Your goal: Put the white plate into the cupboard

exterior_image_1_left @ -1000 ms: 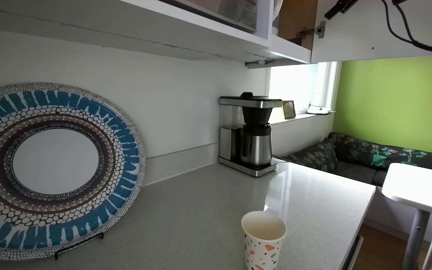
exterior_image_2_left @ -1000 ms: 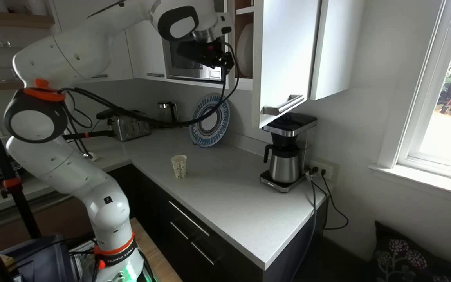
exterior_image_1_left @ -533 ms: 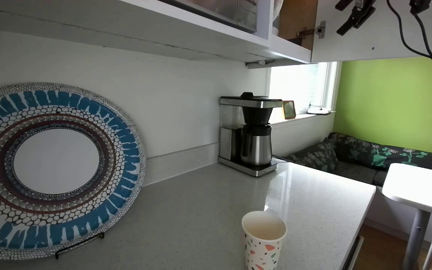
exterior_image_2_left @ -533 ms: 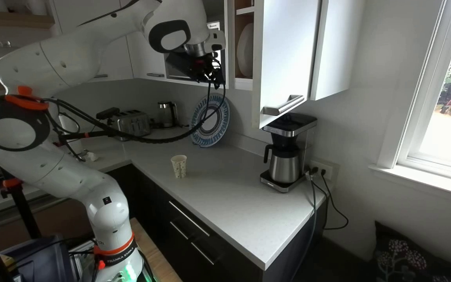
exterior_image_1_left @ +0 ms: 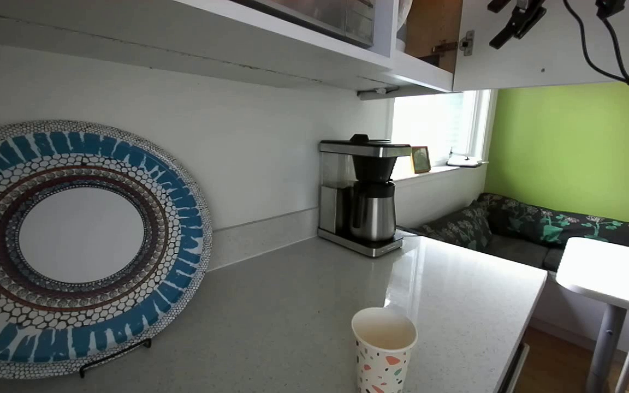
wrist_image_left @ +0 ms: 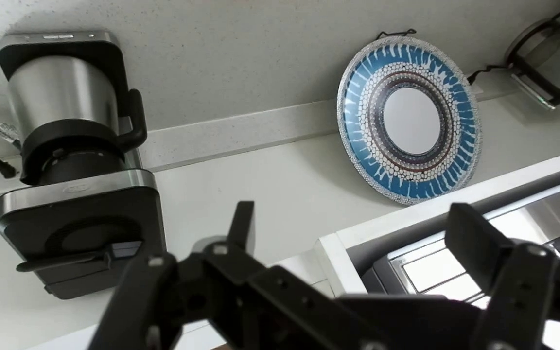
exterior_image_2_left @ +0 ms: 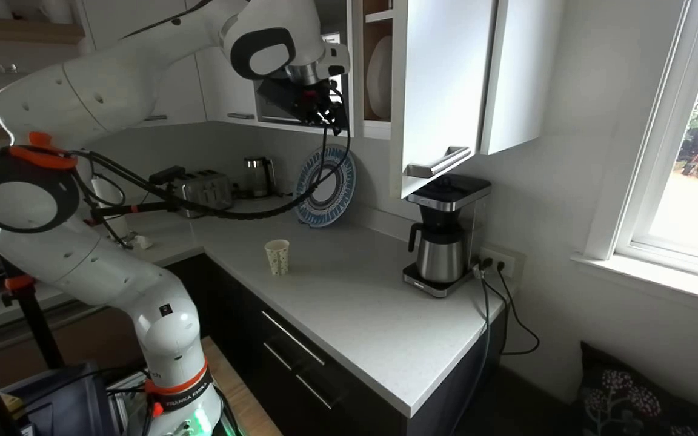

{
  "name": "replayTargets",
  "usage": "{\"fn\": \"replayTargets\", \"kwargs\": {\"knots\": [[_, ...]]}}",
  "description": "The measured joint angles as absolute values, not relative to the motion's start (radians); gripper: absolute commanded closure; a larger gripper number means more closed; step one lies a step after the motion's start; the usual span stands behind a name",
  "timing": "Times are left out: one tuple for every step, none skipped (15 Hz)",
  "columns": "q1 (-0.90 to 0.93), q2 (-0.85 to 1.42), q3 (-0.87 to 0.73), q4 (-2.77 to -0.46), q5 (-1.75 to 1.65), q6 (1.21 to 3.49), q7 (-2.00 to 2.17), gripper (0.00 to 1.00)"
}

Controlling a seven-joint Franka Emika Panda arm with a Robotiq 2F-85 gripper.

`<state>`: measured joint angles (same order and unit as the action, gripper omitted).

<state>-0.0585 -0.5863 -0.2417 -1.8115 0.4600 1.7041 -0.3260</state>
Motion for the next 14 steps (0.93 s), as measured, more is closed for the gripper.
{"fn": "replayTargets", "kwargs": {"knots": [[-0.056,-0.583,-0.242,-1.822,0.463,1.704,-0.326,0.0],[-0.051,-0.581,-0.241,-1.843,0.472,1.704,-0.326,0.0],[-0.041,-0.577,-0.241,-1.869,0.487,1.704,-0.326,0.0],[-0.03,-0.57,-0.239,-1.897,0.513,1.704,-0.326,0.0],[-0.017,-0.562,-0.234,-1.925,0.539,1.704,-0.325,0.0],[-0.002,-0.553,-0.227,-1.95,0.564,1.703,-0.326,0.0],[0.01,-0.543,-0.218,-1.973,0.582,1.703,-0.326,0.0],[0.02,-0.532,-0.205,-1.996,0.596,1.7,-0.326,0.0],[0.026,-0.519,-0.191,-2.018,0.599,1.699,-0.325,0.0],[0.028,-0.506,-0.176,-2.037,0.599,1.698,-0.325,0.0],[0.028,-0.493,-0.159,-2.054,0.589,1.698,-0.321,0.0],[0.027,-0.481,-0.143,-2.066,0.57,1.698,-0.317,0.0],[0.027,-0.469,-0.127,-2.079,0.547,1.698,-0.315,0.0],[0.027,-0.458,-0.113,-2.089,0.527,1.698,-0.314,0.0]]}}
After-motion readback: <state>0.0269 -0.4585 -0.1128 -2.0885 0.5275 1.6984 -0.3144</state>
